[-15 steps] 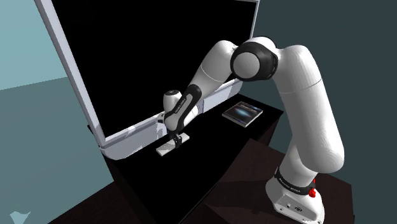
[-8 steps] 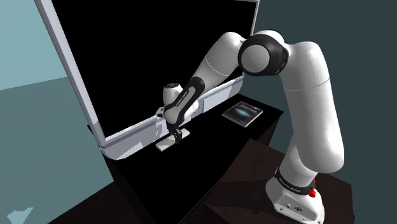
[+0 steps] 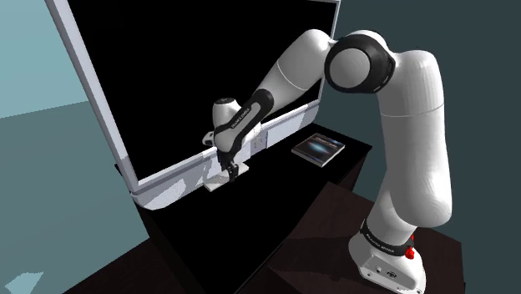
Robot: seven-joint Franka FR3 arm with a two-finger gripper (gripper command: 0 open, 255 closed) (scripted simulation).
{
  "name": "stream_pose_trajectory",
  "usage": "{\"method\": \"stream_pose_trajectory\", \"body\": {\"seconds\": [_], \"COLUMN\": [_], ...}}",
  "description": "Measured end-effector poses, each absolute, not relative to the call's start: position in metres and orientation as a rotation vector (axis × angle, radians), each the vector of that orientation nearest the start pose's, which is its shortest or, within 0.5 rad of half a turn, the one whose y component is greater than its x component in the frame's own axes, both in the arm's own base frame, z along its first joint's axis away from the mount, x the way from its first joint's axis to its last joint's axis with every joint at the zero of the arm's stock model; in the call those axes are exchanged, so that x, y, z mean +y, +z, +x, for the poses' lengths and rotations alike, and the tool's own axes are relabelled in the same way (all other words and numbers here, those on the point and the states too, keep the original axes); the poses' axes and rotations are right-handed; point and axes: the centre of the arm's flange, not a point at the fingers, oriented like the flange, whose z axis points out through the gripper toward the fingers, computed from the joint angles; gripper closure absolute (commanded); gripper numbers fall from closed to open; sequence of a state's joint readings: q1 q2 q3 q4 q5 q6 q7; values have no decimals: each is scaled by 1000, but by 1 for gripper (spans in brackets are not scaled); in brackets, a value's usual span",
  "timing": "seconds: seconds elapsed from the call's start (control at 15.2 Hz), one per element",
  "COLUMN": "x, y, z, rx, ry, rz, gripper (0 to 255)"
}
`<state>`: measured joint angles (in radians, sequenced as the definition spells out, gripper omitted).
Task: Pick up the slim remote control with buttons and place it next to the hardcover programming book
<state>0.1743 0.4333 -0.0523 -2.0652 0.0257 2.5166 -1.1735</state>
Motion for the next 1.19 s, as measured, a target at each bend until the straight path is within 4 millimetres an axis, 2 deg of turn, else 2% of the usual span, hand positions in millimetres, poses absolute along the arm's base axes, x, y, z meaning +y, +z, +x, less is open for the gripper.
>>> {"method": "stream_pose_trajectory", "body": {"seconds": [0.13,0.66,1.12,1.19], "x": [61,-25,-106,-113], "y": [225,228,226,228], "z": [581,528,474,465], "rx": [-1885,-1883,-1882,-1882], "ry": [-20,-20,-19,-19], "rz": [-2532,-2534,-2534,-2534], "gripper": [255,255,255,255]}}
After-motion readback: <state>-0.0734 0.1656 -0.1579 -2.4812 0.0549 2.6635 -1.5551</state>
